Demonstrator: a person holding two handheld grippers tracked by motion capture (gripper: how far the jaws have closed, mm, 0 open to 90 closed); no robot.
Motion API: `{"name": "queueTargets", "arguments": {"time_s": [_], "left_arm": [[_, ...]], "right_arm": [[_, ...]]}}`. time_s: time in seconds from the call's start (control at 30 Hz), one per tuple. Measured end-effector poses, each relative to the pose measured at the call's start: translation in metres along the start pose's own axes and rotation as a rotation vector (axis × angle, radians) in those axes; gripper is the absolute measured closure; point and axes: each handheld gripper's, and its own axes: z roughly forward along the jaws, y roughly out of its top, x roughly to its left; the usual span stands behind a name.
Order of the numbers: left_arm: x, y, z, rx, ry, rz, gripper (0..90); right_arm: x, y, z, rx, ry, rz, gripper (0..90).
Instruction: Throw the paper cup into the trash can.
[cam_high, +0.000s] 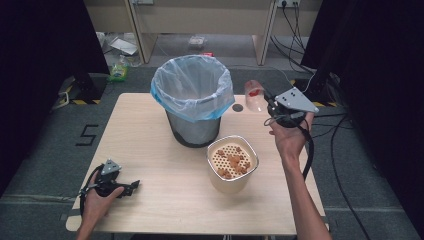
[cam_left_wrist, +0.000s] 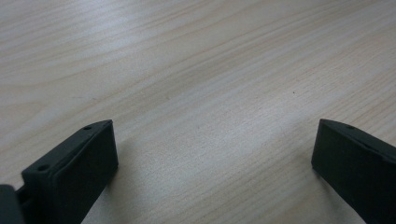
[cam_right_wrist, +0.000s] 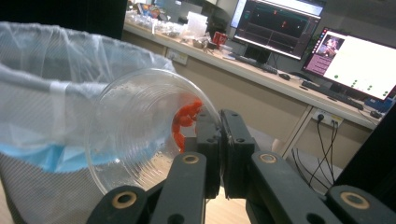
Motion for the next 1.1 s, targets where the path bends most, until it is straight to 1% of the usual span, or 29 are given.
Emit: {"name": "queueTargets", "arguments": {"time_s": [0.2, 0.33, 0.47, 0.6, 0.67, 0.8, 0.87, 0.9, 1.0, 1.1], "left_arm": [[0.000, 0.000, 0.000, 0.000, 0.000, 0.000, 0.0], [0.000, 0.000, 0.000, 0.000, 0.000, 0.000, 0.0], [0.000, 0.000, 0.000, -0.001, 0.000, 0.000, 0.0], [0.000, 0.000, 0.000, -0.002, 0.000, 0.000, 0.0], [0.000, 0.000, 0.000, -0.002, 0.000, 0.000, 0.0], [0.000, 0.000, 0.000, -0.002, 0.000, 0.000, 0.0], [0.000, 0.000, 0.000, -0.002, 0.000, -0.001, 0.0], [0.000, 0.000, 0.000, -0.002, 0.001, -0.001, 0.0], [0.000, 0.000, 0.000, -0.002, 0.001, -0.001, 0.0], [0.000, 0.000, 0.000, -0.003, 0.001, -0.002, 0.0]], "right_arm": [[-0.006, 0.009, 0.008, 0.004, 0.015, 0.010, 87.5], [-0.011, 0.018, 0.013, 0.006, 0.021, 0.033, 87.4], [-0.016, 0.035, 0.016, -0.007, 0.016, 0.030, 87.5], [-0.016, 0.051, 0.020, -0.017, 0.028, 0.029, 87.4], [-0.012, 0.060, 0.025, -0.020, 0.040, 0.024, 87.4], [-0.004, 0.070, 0.040, -0.011, 0.079, 0.016, 87.4], [0.001, 0.072, 0.050, -0.011, 0.109, 0.037, 87.4], [0.004, 0.073, 0.054, -0.008, 0.118, 0.038, 87.4], [0.016, 0.078, 0.069, 0.000, 0.155, 0.034, 87.4], [0.027, 0.081, 0.083, 0.010, 0.180, 0.023, 87.4]]}}
